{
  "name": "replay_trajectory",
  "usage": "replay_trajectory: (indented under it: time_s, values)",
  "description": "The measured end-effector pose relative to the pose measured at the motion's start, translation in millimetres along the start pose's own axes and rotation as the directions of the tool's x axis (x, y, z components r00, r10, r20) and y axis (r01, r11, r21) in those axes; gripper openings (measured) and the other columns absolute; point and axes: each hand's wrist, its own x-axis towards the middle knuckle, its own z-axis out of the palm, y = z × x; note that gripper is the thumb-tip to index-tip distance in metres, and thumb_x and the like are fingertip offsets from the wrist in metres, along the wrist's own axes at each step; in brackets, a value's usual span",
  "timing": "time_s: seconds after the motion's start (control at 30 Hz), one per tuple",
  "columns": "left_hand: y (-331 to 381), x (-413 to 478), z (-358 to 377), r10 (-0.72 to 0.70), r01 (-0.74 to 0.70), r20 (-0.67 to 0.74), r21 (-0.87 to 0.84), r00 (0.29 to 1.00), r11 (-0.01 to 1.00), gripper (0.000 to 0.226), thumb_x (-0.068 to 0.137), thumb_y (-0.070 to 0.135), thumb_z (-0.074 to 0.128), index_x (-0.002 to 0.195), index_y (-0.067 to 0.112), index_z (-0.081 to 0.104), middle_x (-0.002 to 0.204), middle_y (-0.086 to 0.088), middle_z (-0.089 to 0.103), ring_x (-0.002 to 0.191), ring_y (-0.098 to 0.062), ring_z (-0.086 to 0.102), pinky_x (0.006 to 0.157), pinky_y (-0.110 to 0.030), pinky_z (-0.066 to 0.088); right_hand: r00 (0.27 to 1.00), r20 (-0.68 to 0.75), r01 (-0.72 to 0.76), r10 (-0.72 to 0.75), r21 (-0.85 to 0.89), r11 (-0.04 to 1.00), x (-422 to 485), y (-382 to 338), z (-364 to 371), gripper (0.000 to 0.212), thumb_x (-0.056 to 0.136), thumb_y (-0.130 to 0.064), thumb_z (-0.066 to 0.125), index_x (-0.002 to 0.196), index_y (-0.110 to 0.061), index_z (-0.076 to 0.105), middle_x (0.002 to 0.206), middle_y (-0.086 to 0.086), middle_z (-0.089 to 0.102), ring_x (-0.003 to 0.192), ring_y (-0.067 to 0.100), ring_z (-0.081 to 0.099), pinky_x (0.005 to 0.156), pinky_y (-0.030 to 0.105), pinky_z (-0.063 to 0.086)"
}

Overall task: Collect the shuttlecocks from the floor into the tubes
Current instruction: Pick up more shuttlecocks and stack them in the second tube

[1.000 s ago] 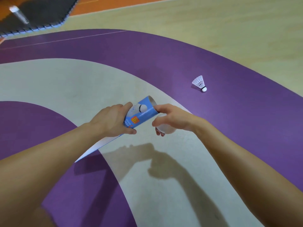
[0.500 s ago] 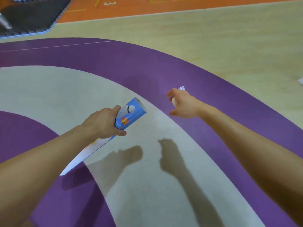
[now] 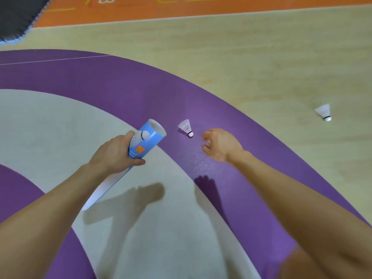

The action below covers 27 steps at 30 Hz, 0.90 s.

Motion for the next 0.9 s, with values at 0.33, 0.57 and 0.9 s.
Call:
replay_trajectory:
  time_s: [0.33, 0.57, 0.9]
  values:
    - [57.3, 1.8, -99.2, -0.026, 0.021, 0.052, 0.085, 0.998, 0.996, 0.063, 0.070, 0.054, 0.098, 0.106, 0.031, 0.052, 0.090, 0.007, 0.071, 0.080, -0.023, 0.068, 0.074, -0.044, 0.058, 0.997, 0.003, 0.075, -0.075, -0.045, 0.996, 6.4, 18.8, -21.7, 0.023, 0.083, -0.006, 0.058, 0.096, -0.012, 0.041, 0.090, 0.006, 0.048, 0.089, 0.032, 0.049, 0.062, 0.037, 0.034]
    - [47.0, 34.2, -81.6, 0.008, -0.014, 0.046, 0.133, 0.999, 0.991, 0.062, 0.068, 0.055, 0.098, 0.098, 0.033, 0.047, 0.086, 0.010, 0.067, 0.076, -0.019, 0.064, 0.067, -0.040, 0.055, 0.992, -0.048, 0.114, -0.120, -0.104, 0.988, 59.9, 20.3, 24.3, 0.021, 0.099, -0.034, 0.052, 0.095, -0.014, 0.048, 0.090, 0.005, 0.058, 0.086, 0.033, 0.059, 0.064, 0.035, 0.041]
    - [40.4, 87.1, -35.9, 0.060, -0.094, 0.182, 0.182, 0.981, 0.979, 0.066, 0.068, 0.057, 0.096, 0.103, 0.034, 0.045, 0.088, 0.005, 0.064, 0.079, -0.026, 0.063, 0.067, -0.039, 0.054, 0.997, 0.013, 0.080, -0.079, -0.078, 0.994, 154.7, 13.9, 93.8, 0.044, 0.085, -0.012, 0.067, 0.127, -0.014, 0.054, 0.122, 0.004, 0.056, 0.098, 0.036, 0.060, 0.067, 0.040, 0.042]
